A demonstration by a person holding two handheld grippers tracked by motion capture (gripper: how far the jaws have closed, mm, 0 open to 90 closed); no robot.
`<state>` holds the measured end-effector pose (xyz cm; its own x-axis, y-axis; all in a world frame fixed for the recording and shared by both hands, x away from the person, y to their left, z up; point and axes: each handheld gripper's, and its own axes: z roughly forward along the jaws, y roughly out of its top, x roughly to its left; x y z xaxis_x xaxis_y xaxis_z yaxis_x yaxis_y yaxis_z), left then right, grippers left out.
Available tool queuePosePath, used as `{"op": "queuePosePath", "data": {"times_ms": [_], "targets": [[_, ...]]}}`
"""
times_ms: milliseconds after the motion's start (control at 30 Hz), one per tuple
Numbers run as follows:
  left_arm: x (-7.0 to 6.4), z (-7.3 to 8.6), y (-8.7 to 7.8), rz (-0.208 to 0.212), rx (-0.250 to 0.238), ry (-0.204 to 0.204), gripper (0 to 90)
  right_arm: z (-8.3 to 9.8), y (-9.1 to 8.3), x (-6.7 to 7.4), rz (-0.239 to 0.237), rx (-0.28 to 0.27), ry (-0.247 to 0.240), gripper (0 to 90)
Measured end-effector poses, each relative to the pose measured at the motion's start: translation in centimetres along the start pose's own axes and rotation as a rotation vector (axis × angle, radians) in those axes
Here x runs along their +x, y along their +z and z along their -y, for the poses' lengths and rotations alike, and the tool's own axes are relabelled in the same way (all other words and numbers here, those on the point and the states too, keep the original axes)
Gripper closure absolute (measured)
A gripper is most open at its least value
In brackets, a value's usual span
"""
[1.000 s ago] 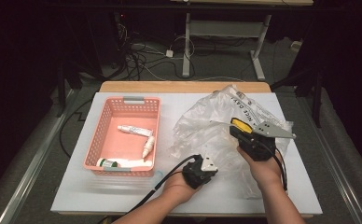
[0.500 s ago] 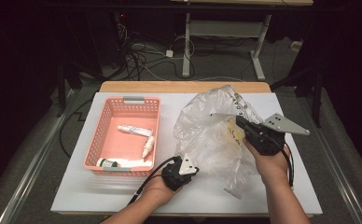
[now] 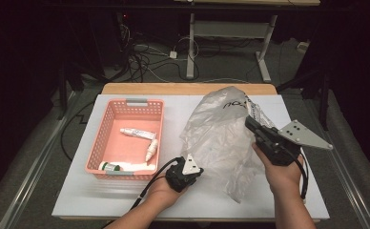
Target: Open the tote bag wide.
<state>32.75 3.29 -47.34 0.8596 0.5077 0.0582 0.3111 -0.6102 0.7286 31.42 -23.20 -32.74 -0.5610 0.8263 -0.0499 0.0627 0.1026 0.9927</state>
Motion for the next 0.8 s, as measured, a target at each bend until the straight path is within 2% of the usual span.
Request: {"op": "queuePosePath", "data": {"times_ms": [100,233,333,400,500,567,600,700,767,800], "targets": [[-0.2,-0.4,0.4,0.008,-0.006,0.008,88.6,-0.7,-0.9,-0.1,0.015,-0.020,-0.003,90.0],[-0.6,-1.5,0.8,0.034,-0.038,0.018,88.6,-1.7,-2.6,0.1,0.032,-0.041,-0.037,90.0],[-0.3,-1.6,0.6,0.036,-0.051,-0.001,88.6,-1.6,-2.8,0.4,0.034,-0.039,-0.036,90.0],[-0.1,-1.5,0.5,0.025,-0.041,0.002,88.6,-1.2,-2.3,0.6,0.021,-0.033,-0.027,90.0],[0.4,-1.1,0.3,0.015,-0.039,-0.019,88.5,-0.6,-1.7,0.5,0.019,-0.018,-0.016,90.0],[0.7,-0.9,0.3,0.013,-0.040,-0.038,88.5,0.4,-0.8,-0.1,0.012,0.001,0.016,90.0],[1.0,-0.6,0.3,0.020,-0.035,-0.067,88.5,0.8,-0.6,-0.2,0.007,0.009,0.023,90.0],[1.2,-0.3,0.3,0.027,-0.038,-0.087,88.3,1.9,0.0,-0.5,-0.003,0.024,0.043,90.0],[1.2,-0.1,0.2,0.033,-0.044,-0.094,80.0,2.3,0.3,-0.5,-0.013,0.036,0.047,90.0],[1.2,-0.1,0.1,0.040,-0.046,-0.101,80.0,2.3,0.3,-0.5,-0.013,0.036,0.047,90.0]]}}
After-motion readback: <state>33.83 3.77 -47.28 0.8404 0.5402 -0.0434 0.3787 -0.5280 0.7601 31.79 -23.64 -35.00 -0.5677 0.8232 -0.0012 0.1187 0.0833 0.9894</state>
